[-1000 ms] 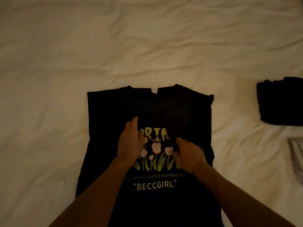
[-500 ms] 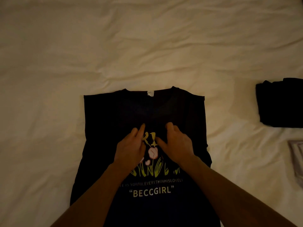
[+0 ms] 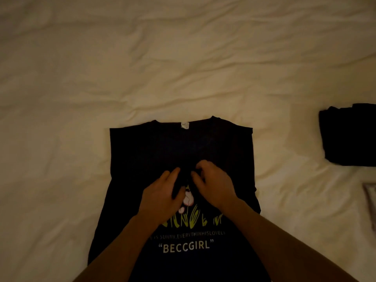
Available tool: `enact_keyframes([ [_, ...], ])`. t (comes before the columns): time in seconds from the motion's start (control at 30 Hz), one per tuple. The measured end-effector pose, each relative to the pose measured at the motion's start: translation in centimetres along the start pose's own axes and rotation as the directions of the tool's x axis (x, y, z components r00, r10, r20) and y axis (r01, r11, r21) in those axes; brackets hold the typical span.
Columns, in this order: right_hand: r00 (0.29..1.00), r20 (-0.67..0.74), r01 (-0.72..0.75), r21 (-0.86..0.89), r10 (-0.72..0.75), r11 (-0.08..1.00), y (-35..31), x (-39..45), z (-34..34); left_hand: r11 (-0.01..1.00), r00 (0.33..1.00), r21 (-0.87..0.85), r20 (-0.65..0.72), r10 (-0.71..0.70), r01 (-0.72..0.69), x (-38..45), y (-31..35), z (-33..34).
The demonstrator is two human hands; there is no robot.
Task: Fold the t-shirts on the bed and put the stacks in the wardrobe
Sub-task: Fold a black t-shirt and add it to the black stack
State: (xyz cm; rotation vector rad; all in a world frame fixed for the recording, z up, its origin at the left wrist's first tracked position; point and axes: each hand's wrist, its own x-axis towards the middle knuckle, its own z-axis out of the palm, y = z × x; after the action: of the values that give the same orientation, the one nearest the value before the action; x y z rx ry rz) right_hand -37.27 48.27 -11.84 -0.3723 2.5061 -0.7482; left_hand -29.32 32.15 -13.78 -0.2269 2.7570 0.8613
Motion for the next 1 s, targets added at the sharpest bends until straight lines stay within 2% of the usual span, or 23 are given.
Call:
enact_keyframes([
  [0.07,0.971,-0.234,-0.027,0.090,0.047,0.996,1.4,0.6,-1.9,0.998,0.996,-0.054,-0.087,-0.028,0.023,1.1,-0.1,-1.1],
  [0.13,0.929,-0.368,-0.044,-0.011,0.037,0.999,3.7,2.1,-4.3,1.000,0.983,-0.030,-0.186,-0.008,0.002,3.1,-0.4,-2.0],
  [0.17,0.937,-0.349,-0.055,-0.107,0.014,0.993,5.0,3.0,-5.7,1.000,0.977,-0.010,-0.212,0.008,-0.010,4.3,-0.7,-2.5],
  [0.27,0.985,-0.170,-0.049,-0.353,-0.012,0.934,8.1,6.2,-9.8,0.999,0.970,0.032,-0.242,0.019,-0.012,7.6,-1.9,-3.8],
  [0.4,0.996,-0.035,-0.090,-0.420,0.083,0.903,9.8,8.8,-12.9,0.984,0.963,0.170,-0.270,-0.005,0.053,10.0,-5.8,-6.5],
  [0.47,0.994,0.042,-0.072,-0.416,0.098,0.907,10.4,9.1,-13.2,0.967,0.974,0.235,-0.222,-0.045,0.098,10.5,-7.4,-7.9],
  [0.63,0.997,0.063,0.051,-0.171,-0.041,0.984,10.4,9.5,-12.8,0.937,0.994,0.347,-0.112,-0.014,0.052,11.0,-8.5,-9.9],
  [0.7,0.998,0.017,0.059,-0.187,-0.057,0.980,10.1,10.0,-12.6,0.960,0.987,0.280,-0.157,0.029,0.016,10.8,-7.0,-9.9],
  [0.77,0.998,-0.005,0.055,-0.181,-0.056,0.982,10.1,10.2,-12.7,0.982,0.970,0.157,-0.203,0.133,-0.101,10.6,-3.7,-8.7],
  [0.8,0.999,0.007,0.054,-0.165,-0.053,0.985,10.1,10.3,-12.8,0.983,0.968,0.094,-0.184,0.171,-0.156,10.5,-1.7,-7.7],
  [0.83,0.998,0.042,0.058,-0.154,-0.053,0.986,10.1,10.3,-12.9,0.982,0.973,0.040,-0.132,0.187,-0.183,10.6,0.2,-6.4],
  [0.9,0.989,0.146,0.049,-0.197,-0.020,0.979,9.9,10.4,-13.2,0.989,0.988,-0.014,0.031,0.149,-0.149,11.0,3.5,-3.6],
  [0.93,0.980,0.196,0.034,-0.233,0.012,0.972,9.8,10.4,-13.5,0.992,0.987,0.000,0.099,0.123,-0.124,11.2,4.7,-2.4],
  [1.0,0.959,0.275,0.002,-0.255,0.071,0.967,9.7,10.5,-14.1,0.993,0.986,0.070,0.148,0.083,-0.094,11.3,5.9,-0.6],
])
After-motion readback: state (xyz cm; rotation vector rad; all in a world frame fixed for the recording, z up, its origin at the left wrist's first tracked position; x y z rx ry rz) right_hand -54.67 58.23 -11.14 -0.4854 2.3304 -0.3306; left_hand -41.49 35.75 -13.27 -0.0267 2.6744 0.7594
